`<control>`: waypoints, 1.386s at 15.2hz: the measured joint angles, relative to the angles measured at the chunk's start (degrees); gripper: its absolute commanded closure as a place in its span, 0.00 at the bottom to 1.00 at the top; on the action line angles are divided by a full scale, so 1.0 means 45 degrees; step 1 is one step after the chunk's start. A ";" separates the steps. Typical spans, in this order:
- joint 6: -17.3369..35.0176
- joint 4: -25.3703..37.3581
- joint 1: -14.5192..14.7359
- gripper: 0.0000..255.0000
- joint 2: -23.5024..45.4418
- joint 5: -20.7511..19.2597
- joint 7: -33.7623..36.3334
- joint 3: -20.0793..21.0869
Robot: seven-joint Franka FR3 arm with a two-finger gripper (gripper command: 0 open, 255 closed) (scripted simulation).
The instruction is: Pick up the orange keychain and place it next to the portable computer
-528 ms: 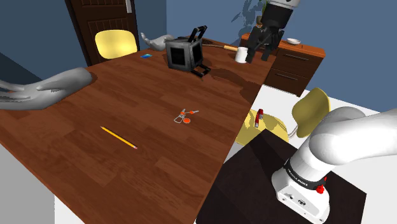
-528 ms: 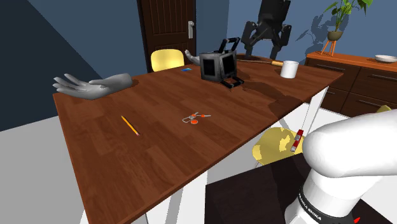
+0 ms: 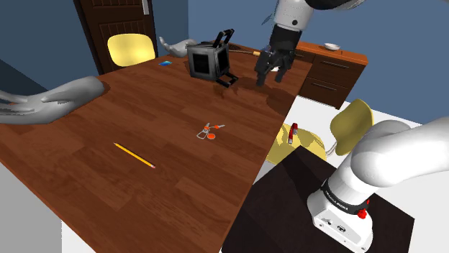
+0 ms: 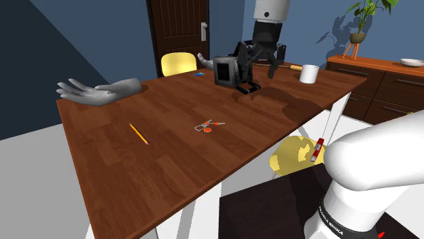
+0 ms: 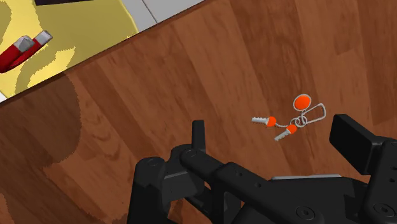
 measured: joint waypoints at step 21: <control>0.6507 0.0667 0.0556 0.00 0.7895 -0.1318 0.2712 0.3423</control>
